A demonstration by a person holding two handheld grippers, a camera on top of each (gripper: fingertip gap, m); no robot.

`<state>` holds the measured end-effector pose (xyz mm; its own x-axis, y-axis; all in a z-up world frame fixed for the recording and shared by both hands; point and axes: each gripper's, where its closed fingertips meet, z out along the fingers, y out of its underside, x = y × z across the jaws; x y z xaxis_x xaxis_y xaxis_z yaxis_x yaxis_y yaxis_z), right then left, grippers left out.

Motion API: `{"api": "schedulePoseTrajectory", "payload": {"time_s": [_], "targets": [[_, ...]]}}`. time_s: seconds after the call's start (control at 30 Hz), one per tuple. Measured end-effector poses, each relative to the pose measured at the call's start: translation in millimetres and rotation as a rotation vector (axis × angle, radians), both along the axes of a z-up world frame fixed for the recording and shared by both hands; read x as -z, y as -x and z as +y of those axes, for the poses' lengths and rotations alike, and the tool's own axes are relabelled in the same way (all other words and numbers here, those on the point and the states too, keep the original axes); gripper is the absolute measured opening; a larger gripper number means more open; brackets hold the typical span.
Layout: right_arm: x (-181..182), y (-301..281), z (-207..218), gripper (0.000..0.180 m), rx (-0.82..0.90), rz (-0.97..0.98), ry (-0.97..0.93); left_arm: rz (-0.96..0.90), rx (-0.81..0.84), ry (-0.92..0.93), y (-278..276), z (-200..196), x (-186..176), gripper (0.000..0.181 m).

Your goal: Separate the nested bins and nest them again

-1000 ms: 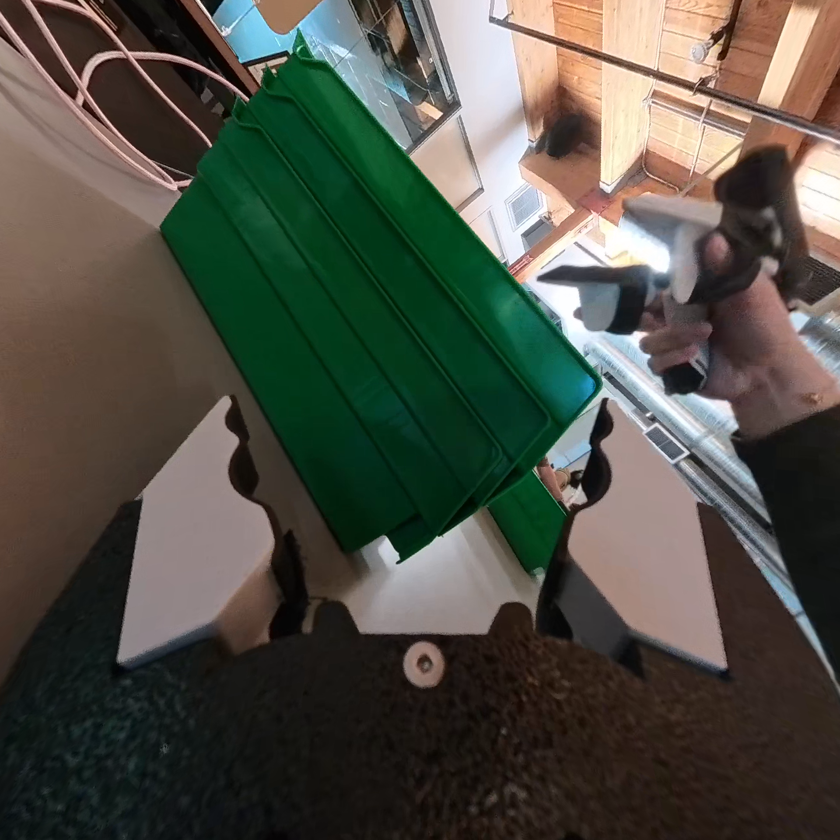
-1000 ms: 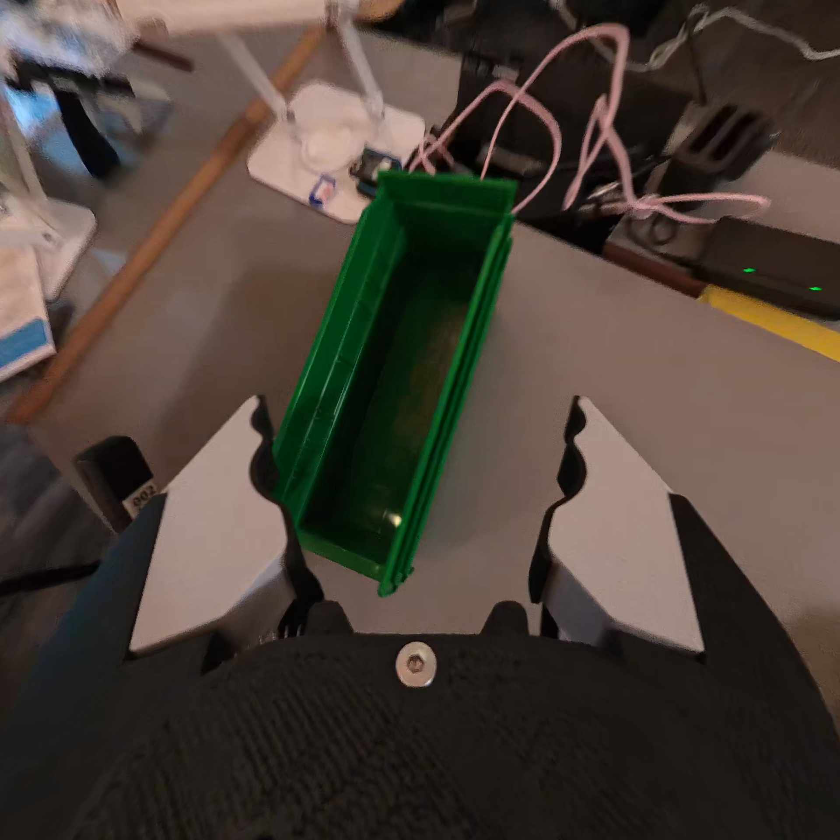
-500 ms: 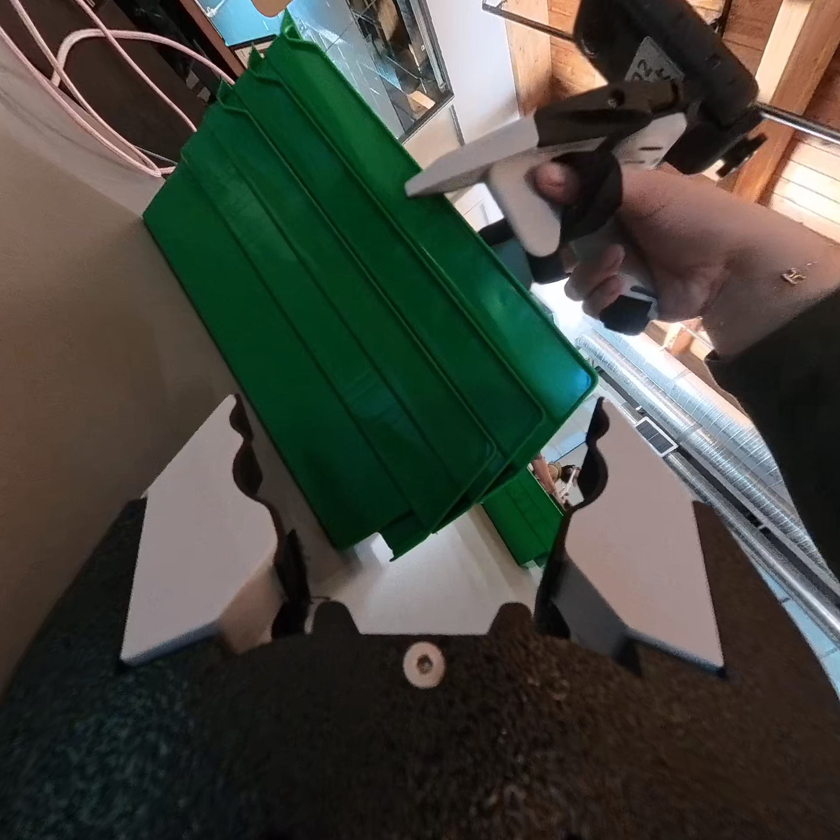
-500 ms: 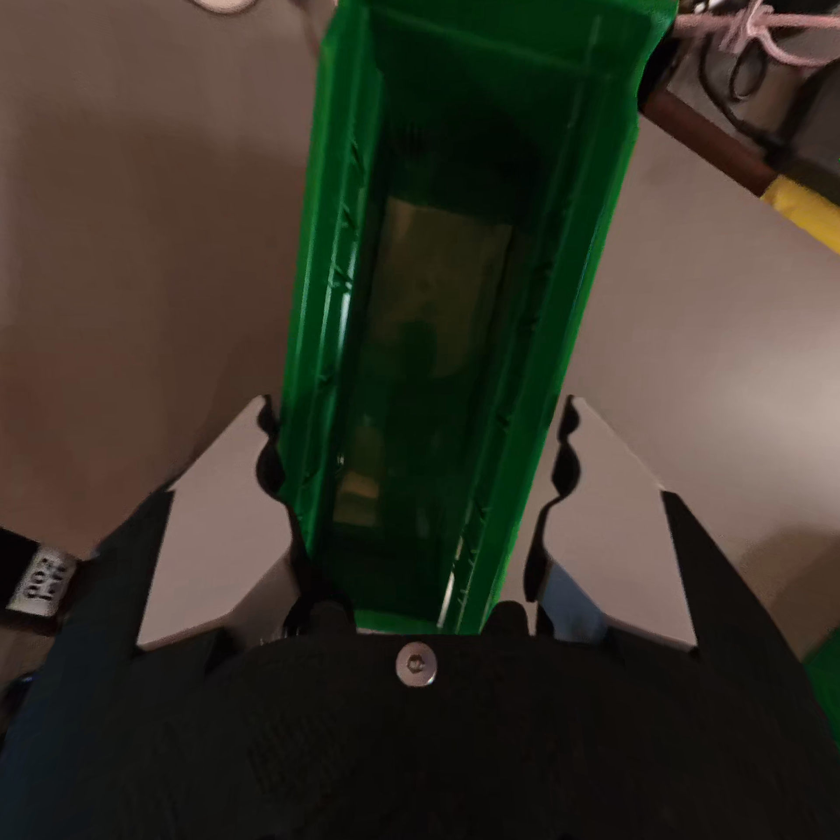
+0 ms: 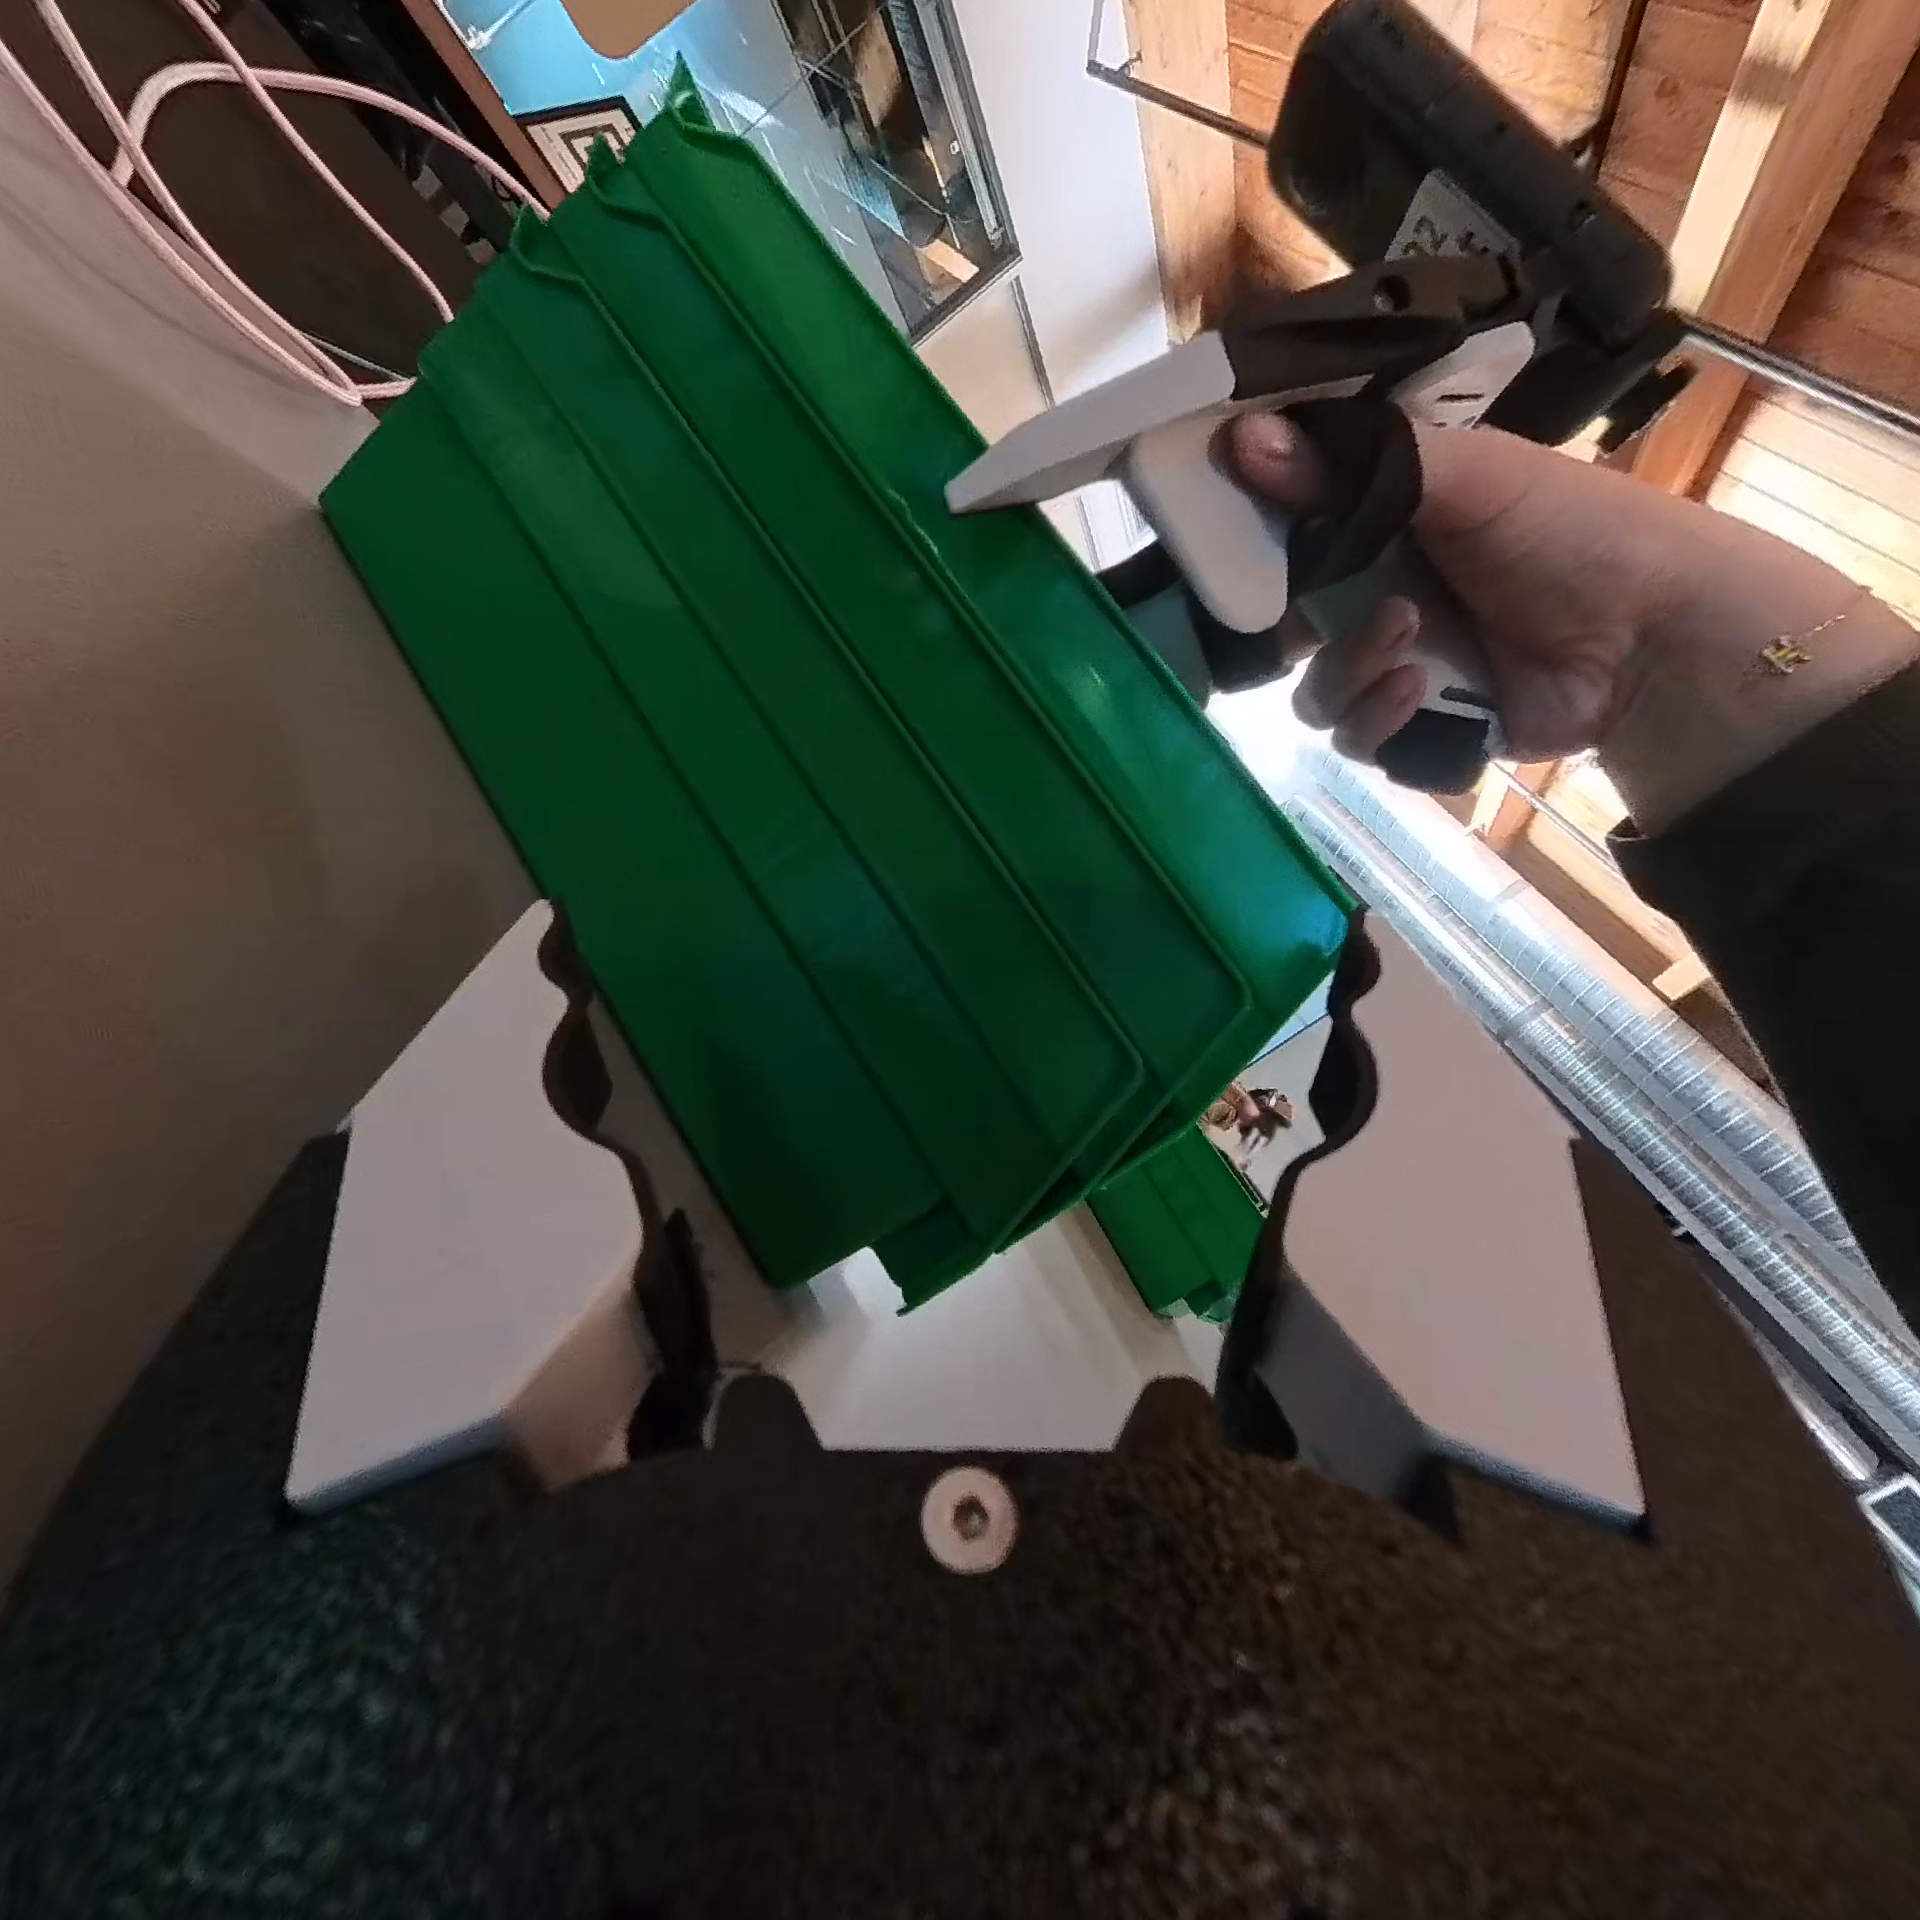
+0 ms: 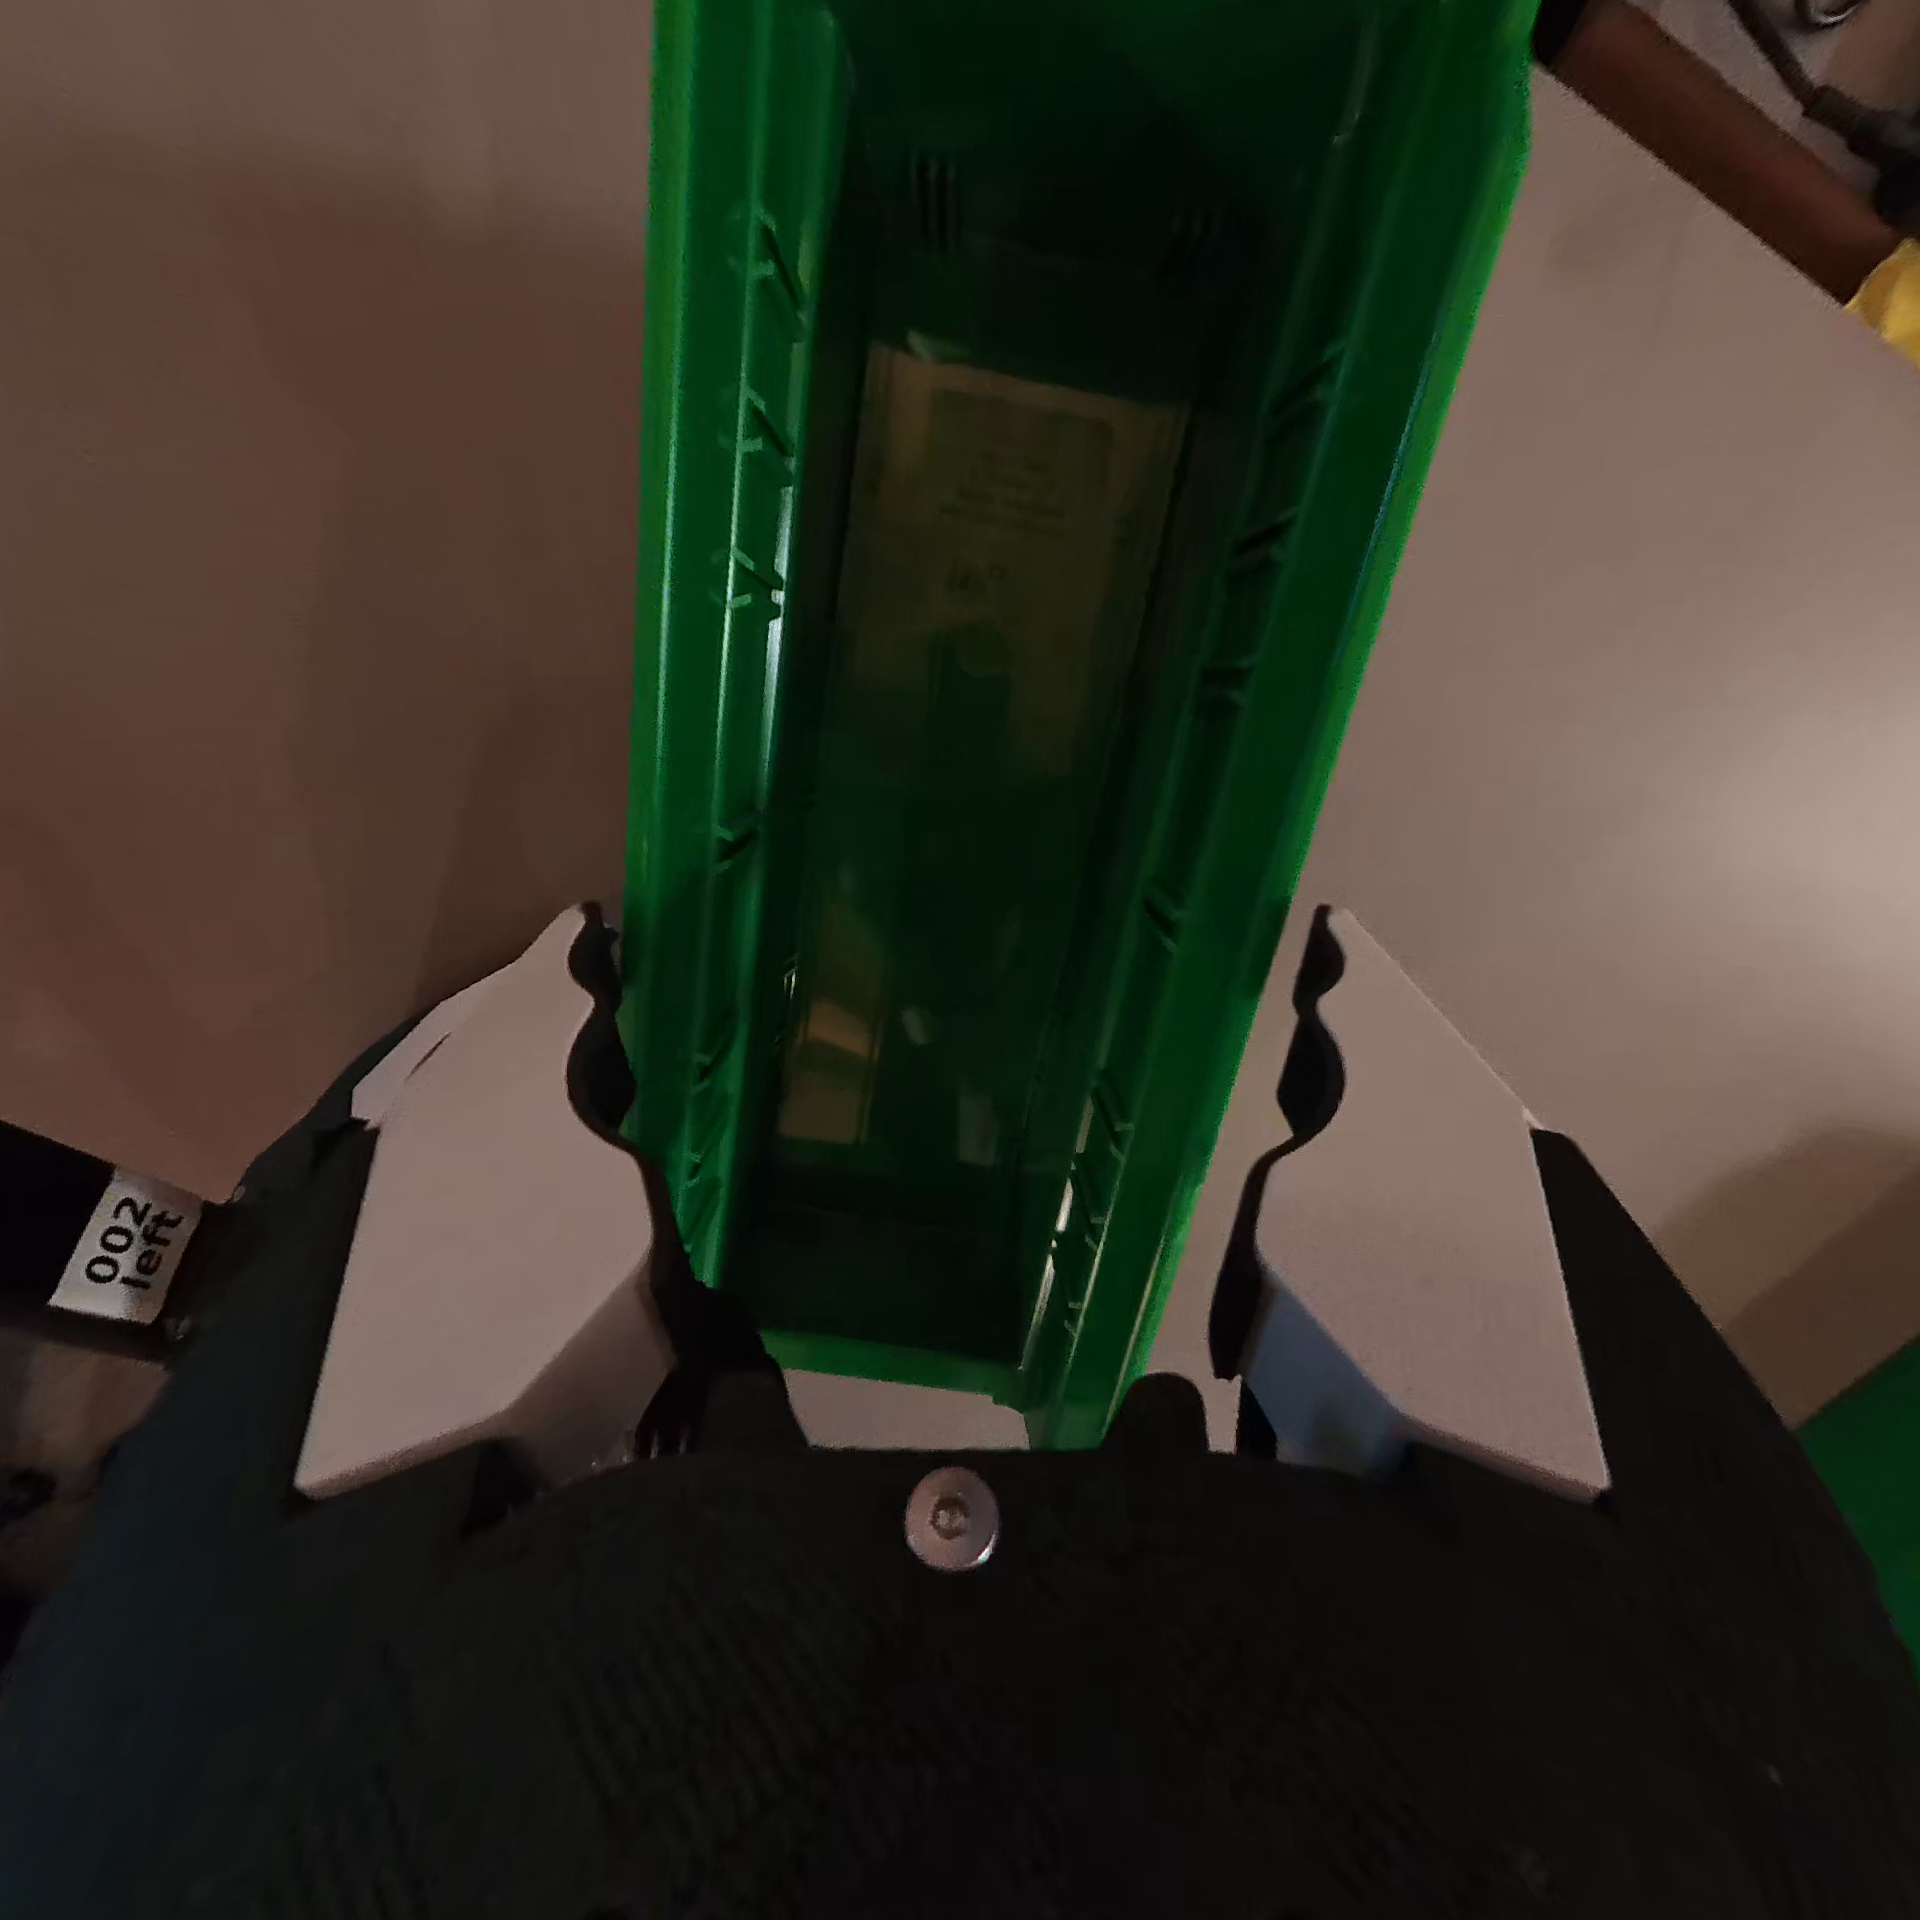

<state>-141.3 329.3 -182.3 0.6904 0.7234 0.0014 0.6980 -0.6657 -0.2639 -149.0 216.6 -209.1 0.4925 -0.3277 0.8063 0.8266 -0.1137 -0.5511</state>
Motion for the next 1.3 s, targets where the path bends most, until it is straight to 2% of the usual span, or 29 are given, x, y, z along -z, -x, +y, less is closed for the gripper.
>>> {"api": "schedulePoseTrajectory", "payload": {"time_s": [0.23,0.57,0.87,0.97,1.1,1.2,1.3], "targets": [[-6.5,5.8,-1.9,0.098,-0.026,0.011,-0.009,-0.006,-0.001,0.002,0.9,-0.2,0.4,0.138],[-31.8,18.0,-2.6,0.095,-0.047,0.129,-0.025,-0.014,-0.011,-0.004,4.3,-0.8,-0.8,0.137],[-102.6,4.4,-2.9,0.098,-0.072,0.215,-0.098,-0.008,-0.021,-0.012,5.6,-2.2,-2.2,0.137],[-135.6,-19.1,3.5,0.098,-0.05,0.273,-0.125,-0.007,-0.029,-0.017,7.4,-3.4,-3.0,0.137],[-162.8,-82.9,28.1,0.099,0.067,0.298,-0.175,-0.009,-0.033,-0.015,9.1,-3.2,-2.5,0.137],[-156.3,-140.9,47.8,0.098,0.174,0.288,-0.196,-0.002,-0.032,-0.01,7.9,-2.4,-1.7,0.136],[-127.2,-194.2,62.2,0.098,0.263,0.272,-0.168,0.007,-0.04,-0.006,8.3,-2.1,-1.1,0.137]]}}
